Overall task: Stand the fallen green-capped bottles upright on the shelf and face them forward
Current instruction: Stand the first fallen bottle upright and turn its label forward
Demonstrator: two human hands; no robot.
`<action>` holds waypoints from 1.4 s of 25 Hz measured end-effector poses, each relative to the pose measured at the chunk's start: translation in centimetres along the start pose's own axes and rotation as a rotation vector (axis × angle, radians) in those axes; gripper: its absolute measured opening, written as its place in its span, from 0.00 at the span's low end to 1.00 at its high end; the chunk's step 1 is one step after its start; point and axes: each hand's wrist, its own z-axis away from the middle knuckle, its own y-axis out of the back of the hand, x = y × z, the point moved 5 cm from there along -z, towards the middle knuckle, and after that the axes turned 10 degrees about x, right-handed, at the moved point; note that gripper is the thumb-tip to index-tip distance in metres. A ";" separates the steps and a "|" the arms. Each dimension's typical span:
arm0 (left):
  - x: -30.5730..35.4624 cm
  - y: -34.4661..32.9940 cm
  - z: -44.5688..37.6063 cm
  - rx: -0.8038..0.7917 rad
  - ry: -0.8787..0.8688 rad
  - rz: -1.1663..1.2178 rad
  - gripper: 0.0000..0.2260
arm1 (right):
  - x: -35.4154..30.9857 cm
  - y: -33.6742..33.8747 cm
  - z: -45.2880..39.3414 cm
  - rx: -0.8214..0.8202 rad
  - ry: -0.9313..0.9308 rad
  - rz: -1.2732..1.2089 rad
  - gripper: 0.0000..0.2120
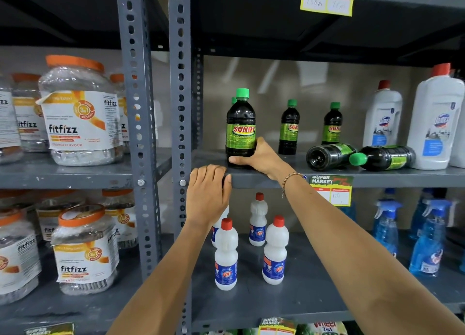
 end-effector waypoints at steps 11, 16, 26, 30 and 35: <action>0.1 0.3 -4.4 -0.196 0.135 0.062 0.17 | 0.5 0.5 -0.2 -0.075 -0.066 -0.178 0.33; -0.7 -3.0 -8.5 -0.706 0.488 0.239 0.40 | 1.0 1.7 -0.3 -0.179 -0.091 -0.241 0.28; -1.7 -4.7 -7.2 -0.722 0.762 0.644 0.24 | 0.9 1.7 -0.1 -0.109 -0.076 -0.239 0.20; -2.1 -4.2 -7.0 -0.699 0.742 0.638 0.27 | 0.7 2.0 0.4 -0.112 -0.070 -0.237 0.21; -2.0 -3.2 -6.8 -0.648 0.708 0.656 0.29 | 0.4 2.6 1.5 -0.130 -0.057 -0.242 0.21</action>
